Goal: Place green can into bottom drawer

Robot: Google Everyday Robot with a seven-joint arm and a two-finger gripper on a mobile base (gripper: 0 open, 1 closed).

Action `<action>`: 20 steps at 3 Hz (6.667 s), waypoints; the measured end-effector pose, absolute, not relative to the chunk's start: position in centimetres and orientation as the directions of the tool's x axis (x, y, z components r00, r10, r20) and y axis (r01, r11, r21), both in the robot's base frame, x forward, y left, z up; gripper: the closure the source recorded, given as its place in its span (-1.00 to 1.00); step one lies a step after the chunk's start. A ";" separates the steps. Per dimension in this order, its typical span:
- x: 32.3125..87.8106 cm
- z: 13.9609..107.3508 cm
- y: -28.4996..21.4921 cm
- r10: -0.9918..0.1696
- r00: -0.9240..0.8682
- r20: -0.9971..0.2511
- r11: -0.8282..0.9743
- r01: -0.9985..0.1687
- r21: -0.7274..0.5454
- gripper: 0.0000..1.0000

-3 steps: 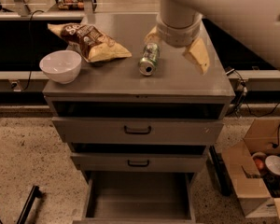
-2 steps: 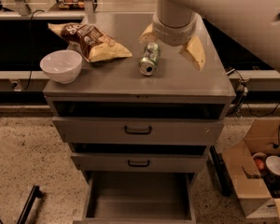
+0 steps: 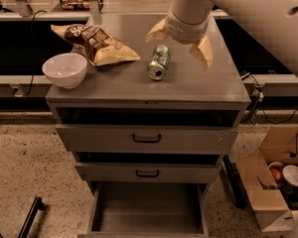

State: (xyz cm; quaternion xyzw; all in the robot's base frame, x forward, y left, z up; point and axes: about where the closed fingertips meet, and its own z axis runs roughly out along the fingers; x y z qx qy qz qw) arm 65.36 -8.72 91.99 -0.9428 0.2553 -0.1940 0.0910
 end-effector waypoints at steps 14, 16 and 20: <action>59.8 86.6 -7.9 -0.691 0.723 -0.008 -0.691 -0.664 -0.286 1.00; 52.4 89.6 -9.6 -0.848 0.526 -0.067 -0.516 -0.847 -0.127 1.00; 35.9 82.8 -10.9 -0.783 0.465 -0.413 -0.355 -0.879 -0.318 1.00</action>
Offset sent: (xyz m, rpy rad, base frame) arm 0.1107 0.0623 -0.0019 -0.0229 -0.0143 0.2961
